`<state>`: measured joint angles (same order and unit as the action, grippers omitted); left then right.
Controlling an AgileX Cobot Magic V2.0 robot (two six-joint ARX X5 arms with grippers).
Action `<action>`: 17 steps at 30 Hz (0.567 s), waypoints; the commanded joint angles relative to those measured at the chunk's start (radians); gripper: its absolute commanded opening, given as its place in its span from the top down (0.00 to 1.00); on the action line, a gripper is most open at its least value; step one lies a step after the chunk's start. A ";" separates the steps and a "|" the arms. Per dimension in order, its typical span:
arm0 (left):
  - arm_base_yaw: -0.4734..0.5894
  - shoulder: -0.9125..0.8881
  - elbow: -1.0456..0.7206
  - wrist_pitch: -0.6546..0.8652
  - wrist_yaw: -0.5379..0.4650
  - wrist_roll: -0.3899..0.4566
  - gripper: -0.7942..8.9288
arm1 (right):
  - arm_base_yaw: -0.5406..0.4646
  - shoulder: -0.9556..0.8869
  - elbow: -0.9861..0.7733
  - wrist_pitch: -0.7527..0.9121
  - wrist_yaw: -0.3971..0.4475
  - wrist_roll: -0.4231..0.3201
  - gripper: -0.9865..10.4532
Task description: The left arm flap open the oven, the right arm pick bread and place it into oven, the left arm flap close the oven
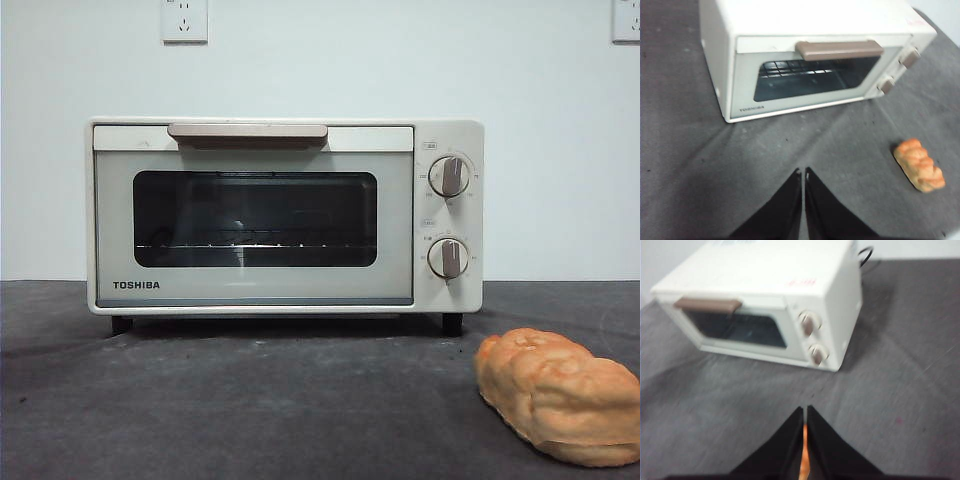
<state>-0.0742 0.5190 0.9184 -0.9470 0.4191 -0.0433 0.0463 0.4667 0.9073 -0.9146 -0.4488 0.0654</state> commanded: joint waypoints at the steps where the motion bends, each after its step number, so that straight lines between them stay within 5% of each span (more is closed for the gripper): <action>1: -0.016 0.005 0.025 -0.003 0.004 0.033 0.90 | 0.018 0.008 0.015 -0.026 -0.003 -0.025 0.91; 6: -0.019 0.003 0.025 -0.003 0.004 0.033 0.90 | 0.026 0.008 0.015 -0.030 -0.003 -0.025 0.90; 12: -0.019 0.003 0.025 -0.003 0.004 0.033 0.90 | 0.028 0.008 0.015 -0.030 -0.003 -0.019 0.57; 17: -0.019 0.003 0.025 -0.003 0.004 0.032 0.90 | 0.041 0.008 0.015 -0.030 -0.003 -0.011 0.56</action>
<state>-0.0902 0.5179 0.9249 -0.9550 0.4191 -0.0235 0.0814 0.4694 0.9081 -0.9531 -0.4496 0.0494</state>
